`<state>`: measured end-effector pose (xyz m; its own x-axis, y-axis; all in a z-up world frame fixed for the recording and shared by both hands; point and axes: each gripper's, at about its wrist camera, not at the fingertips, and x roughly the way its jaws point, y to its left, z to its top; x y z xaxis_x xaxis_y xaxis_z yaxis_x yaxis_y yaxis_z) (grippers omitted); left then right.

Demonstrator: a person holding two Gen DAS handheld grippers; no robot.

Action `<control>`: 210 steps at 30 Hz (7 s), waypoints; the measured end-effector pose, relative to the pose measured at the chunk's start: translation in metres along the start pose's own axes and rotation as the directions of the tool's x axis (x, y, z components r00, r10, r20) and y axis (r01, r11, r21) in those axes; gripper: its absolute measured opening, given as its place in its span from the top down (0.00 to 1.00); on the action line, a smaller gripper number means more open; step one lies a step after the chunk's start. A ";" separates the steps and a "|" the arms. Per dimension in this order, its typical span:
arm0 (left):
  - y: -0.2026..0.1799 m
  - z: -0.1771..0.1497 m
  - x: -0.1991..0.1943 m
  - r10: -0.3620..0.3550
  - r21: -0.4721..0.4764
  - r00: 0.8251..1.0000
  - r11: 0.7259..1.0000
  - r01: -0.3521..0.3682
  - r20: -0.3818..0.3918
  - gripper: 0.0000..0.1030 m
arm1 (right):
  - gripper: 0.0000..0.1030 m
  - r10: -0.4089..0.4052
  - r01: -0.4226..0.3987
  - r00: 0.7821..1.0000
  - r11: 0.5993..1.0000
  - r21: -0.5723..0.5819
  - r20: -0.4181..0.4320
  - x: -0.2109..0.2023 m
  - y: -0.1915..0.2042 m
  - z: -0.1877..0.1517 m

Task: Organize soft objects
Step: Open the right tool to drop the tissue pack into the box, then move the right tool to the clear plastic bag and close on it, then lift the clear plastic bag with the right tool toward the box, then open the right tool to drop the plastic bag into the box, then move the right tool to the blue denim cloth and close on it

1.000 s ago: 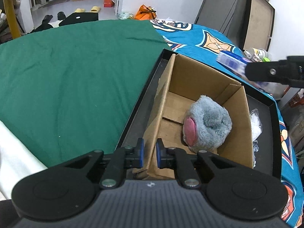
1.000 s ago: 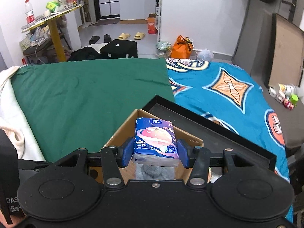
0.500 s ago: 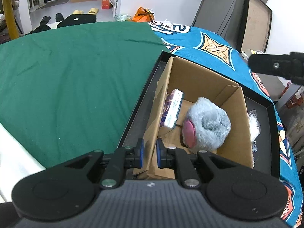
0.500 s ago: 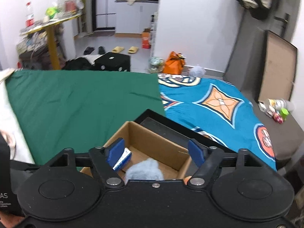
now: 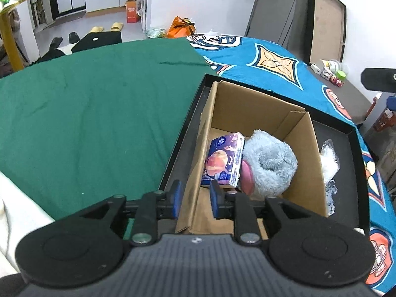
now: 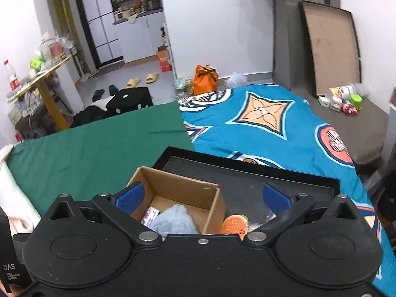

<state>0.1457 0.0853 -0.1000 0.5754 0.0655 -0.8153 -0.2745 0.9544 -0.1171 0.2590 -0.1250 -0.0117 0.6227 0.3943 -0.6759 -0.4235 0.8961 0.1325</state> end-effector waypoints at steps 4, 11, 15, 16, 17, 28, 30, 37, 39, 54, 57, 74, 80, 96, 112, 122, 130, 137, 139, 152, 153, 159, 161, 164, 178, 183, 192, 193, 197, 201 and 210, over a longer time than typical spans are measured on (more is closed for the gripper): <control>-0.006 0.002 -0.005 0.009 0.029 1.000 1.000 -0.010 0.022 0.61 | 0.00 -0.009 0.010 1.000 0.999 0.049 -0.001 -0.001 -0.015 -0.005; -0.013 0.007 -0.006 0.020 0.050 0.999 0.999 -0.022 0.029 0.56 | 0.00 -0.033 0.032 0.999 0.997 0.064 0.010 -0.001 -0.030 -0.009; -0.019 0.010 -0.007 0.021 0.060 0.999 0.998 -0.024 0.035 0.56 | 0.00 0.020 -0.020 1.000 0.992 0.121 -0.001 0.003 -0.044 -0.012; -0.020 0.011 -0.007 0.024 0.064 0.999 0.998 -0.026 0.036 0.56 | 0.00 0.037 -0.035 0.999 0.989 0.143 -0.011 0.005 -0.049 -0.013; -0.022 0.012 -0.008 0.028 0.067 0.999 0.997 -0.031 0.041 0.56 | 0.00 0.047 -0.043 0.999 0.987 0.156 -0.018 0.006 -0.053 -0.014; -0.034 0.020 -0.003 0.065 0.100 0.998 0.993 -0.068 0.026 0.44 | 0.00 0.007 0.024 0.992 0.973 0.232 -0.129 0.030 -0.098 -0.037; -0.035 0.022 0.000 0.069 0.100 0.998 0.993 -0.069 0.009 0.36 | 0.00 0.024 0.014 0.989 0.965 0.261 -0.145 0.035 -0.105 -0.040; -0.040 0.026 0.010 0.084 0.111 0.996 0.990 -0.082 -0.010 0.22 | 0.05 0.054 0.012 0.982 0.937 0.348 -0.180 0.047 -0.125 -0.049; -0.042 0.027 0.012 0.067 0.122 0.998 0.990 -0.066 -0.006 0.19 | 0.12 0.078 0.010 0.976 0.915 0.402 -0.202 0.056 -0.132 -0.051; -0.059 0.029 0.030 0.133 0.178 0.990 0.976 -0.123 -0.044 0.00 | 0.30 0.044 0.122 0.955 0.841 0.526 -0.292 0.098 -0.151 -0.067; -0.061 0.027 0.034 0.144 0.188 0.988 0.973 -0.131 -0.057 0.00 | 0.30 0.017 0.159 0.951 0.828 0.538 -0.308 0.104 -0.151 -0.069; -0.065 0.020 0.044 0.191 0.151 0.979 0.972 -0.178 -0.076 0.00 | 0.73 -0.005 0.195 0.956 0.758 0.623 -0.293 0.099 -0.156 -0.089; -0.069 0.017 0.044 0.210 0.159 0.975 0.967 -0.198 -0.067 0.00 | 0.78 -0.046 0.207 0.961 0.773 0.600 -0.272 0.086 -0.156 -0.089; -0.060 0.016 0.027 0.165 0.160 0.985 0.975 -0.156 -0.043 0.02 | 0.80 -0.041 0.099 0.993 0.804 0.587 -0.113 0.046 -0.145 -0.081; -0.046 0.010 0.015 0.076 0.170 0.996 0.983 -0.066 -0.052 0.17 | 0.80 -0.014 -0.014 0.999 0.868 0.496 0.052 0.009 -0.115 -0.071; -0.035 0.005 0.009 0.034 0.177 0.997 0.984 -0.021 -0.067 0.36 | 0.80 0.063 -0.093 0.994 0.922 0.375 0.091 -0.002 -0.079 -0.069; -0.024 0.000 0.008 -0.002 0.142 0.996 0.990 0.014 -0.084 0.57 | 0.80 0.131 -0.150 0.988 0.948 0.279 0.088 -0.001 -0.056 -0.064; -0.013 -0.002 0.007 -0.023 0.099 0.997 0.995 0.031 -0.072 0.68 | 0.80 0.181 -0.191 0.981 0.961 0.198 0.066 0.006 -0.030 -0.061; -0.008 -0.001 0.009 -0.030 0.078 0.997 0.996 0.036 -0.077 0.72 | 0.80 0.199 -0.207 0.978 0.963 0.174 0.062 0.007 -0.022 -0.060; 0.007 -0.002 0.012 -0.048 0.012 0.995 0.999 0.049 -0.084 0.89 | 0.79 0.231 -0.222 0.972 0.963 0.152 -0.039 0.015 0.020 -0.055; 0.009 -0.002 0.012 -0.053 0.003 0.995 0.999 0.054 -0.084 0.90 | 0.79 0.230 -0.220 0.972 0.963 0.154 -0.047 0.017 0.022 -0.055; 0.011 -0.002 0.011 -0.060 -0.002 0.995 0.998 0.061 -0.079 0.90 | 0.79 0.252 -0.240 0.964 0.962 0.131 -0.083 0.022 0.035 -0.057; 0.012 -0.003 0.011 -0.066 -0.006 0.995 0.998 0.066 -0.079 0.90 | 0.79 0.277 -0.262 0.956 0.954 0.146 -0.092 0.026 0.037 -0.057; 0.014 -0.003 0.011 -0.072 -0.010 0.994 0.997 0.071 -0.079 0.90 | 0.75 0.304 -0.290 0.949 0.946 0.146 -0.086 0.028 0.039 -0.053; 0.013 -0.001 0.011 -0.077 -0.014 0.994 0.997 0.076 -0.074 0.86 | 0.60 0.309 -0.276 0.948 0.918 0.285 -0.079 0.019 0.004 -0.055; 0.010 -0.001 0.010 -0.065 -0.003 0.995 0.998 0.065 -0.070 0.81 | 0.60 0.292 -0.242 0.952 0.902 0.357 -0.092 0.017 -0.018 -0.057; 0.002 -0.001 0.006 -0.013 0.036 0.999 0.999 0.015 -0.048 0.57 | 0.58 0.225 -0.160 0.954 0.942 0.295 -0.200 0.018 -0.040 -0.047; 0.001 -0.001 0.006 -0.008 0.043 0.999 0.999 0.010 -0.045 0.55 | 0.58 0.216 -0.150 0.954 0.945 0.292 -0.210 0.019 -0.044 -0.048; -0.004 -0.001 0.009 0.002 0.062 0.999 0.998 0.001 -0.046 0.48 | 0.53 0.187 -0.111 0.948 0.953 0.280 -0.258 0.025 -0.057 -0.053; -0.007 0.001 0.009 -0.004 0.065 0.999 0.998 0.006 -0.043 0.31 | 0.47 0.155 -0.081 0.944 0.965 0.250 -0.293 0.030 -0.066 -0.056; -0.016 0.001 0.013 0.001 0.089 0.998 0.996 0.004 -0.055 0.24 | 0.48 0.113 -0.029 0.930 0.971 0.238 -0.349 0.051 -0.086 -0.075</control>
<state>0.1590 0.0709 -0.1082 0.5319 0.0506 -0.8453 -0.2028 0.9768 -0.0691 0.2783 -0.1971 -0.1121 0.3018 0.3967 -0.8669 -0.2727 0.9072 0.3203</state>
